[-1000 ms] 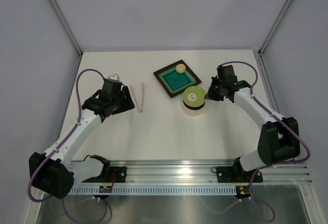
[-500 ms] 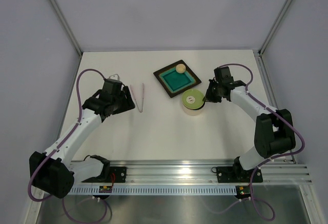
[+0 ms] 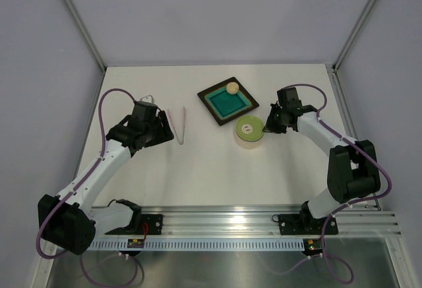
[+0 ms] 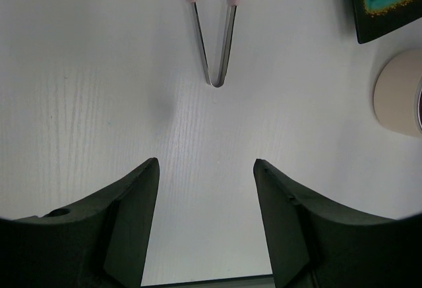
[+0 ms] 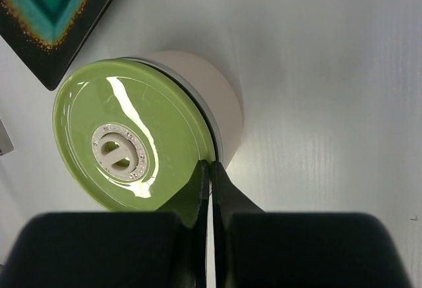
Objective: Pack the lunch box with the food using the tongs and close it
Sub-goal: Close the box lid on the packing box.
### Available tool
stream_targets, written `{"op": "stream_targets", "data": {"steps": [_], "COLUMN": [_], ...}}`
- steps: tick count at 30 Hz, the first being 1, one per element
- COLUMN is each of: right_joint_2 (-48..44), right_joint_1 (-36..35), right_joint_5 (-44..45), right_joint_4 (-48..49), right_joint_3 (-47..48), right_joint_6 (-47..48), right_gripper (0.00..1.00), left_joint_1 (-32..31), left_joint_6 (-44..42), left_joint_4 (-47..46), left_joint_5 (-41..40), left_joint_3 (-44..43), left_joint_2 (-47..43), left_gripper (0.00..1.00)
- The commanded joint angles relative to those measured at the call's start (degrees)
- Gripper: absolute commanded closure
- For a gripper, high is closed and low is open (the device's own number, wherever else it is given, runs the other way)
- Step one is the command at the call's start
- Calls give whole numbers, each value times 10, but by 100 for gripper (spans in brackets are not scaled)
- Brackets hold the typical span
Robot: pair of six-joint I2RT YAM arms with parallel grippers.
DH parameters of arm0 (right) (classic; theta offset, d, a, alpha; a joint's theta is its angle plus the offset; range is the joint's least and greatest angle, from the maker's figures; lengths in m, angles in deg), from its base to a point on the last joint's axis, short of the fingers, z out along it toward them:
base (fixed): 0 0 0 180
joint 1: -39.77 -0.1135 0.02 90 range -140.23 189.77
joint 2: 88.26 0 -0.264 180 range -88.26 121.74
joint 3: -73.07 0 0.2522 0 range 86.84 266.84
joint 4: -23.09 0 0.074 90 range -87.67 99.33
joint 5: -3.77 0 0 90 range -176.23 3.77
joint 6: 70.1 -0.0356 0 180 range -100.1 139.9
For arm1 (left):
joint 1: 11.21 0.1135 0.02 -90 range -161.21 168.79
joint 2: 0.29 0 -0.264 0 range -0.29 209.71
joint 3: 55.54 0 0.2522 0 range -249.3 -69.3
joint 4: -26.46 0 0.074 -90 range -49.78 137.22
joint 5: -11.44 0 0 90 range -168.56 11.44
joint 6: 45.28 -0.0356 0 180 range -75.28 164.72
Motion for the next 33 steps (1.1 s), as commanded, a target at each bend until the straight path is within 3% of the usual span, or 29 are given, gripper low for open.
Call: {"op": "stream_targets", "data": {"steps": [1,10,13,14,18,23,27,30,31,32,33], "right_joint_2": [-14,-8,-11,-14,-25,-43,-44,-22,-15,1,10], "right_joint_1": [6,6,5,6,5,3,-26,-51,-66,-75,-83], "right_joint_5": [7,6,8,10,13,48,99,107,109,119,123], "right_joint_4": [8,7,1,-2,-18,-41,-59,-67,-69,-73,-77], "right_joint_3": [-3,-1,2,5,17,53,95,133,141,162,172], "right_joint_6": [12,13,11,12,19,14,17,14,15,15,19], "right_gripper": [100,100,85,70,52,43,47,60,69,89,97], "left_joint_1": [2,3,3,3,2,2,2,3,3,2,2], "left_joint_6": [1,1,1,1,0,-1,-5,-7,-7,-7,-8], "left_joint_4": [-28,-27,-27,-28,-28,-25,-14,-11,-10,-7,-6], "left_joint_5": [10,11,11,11,13,11,-2,-7,-7,-6,-7], "left_joint_3": [6,7,8,9,7,-1,-11,-15,-17,-21,-22], "left_joint_2": [6,5,5,5,7,2,2,1,1,0,0], "left_gripper": [38,38,38,38,38,37,37,37,37,37,37]}}
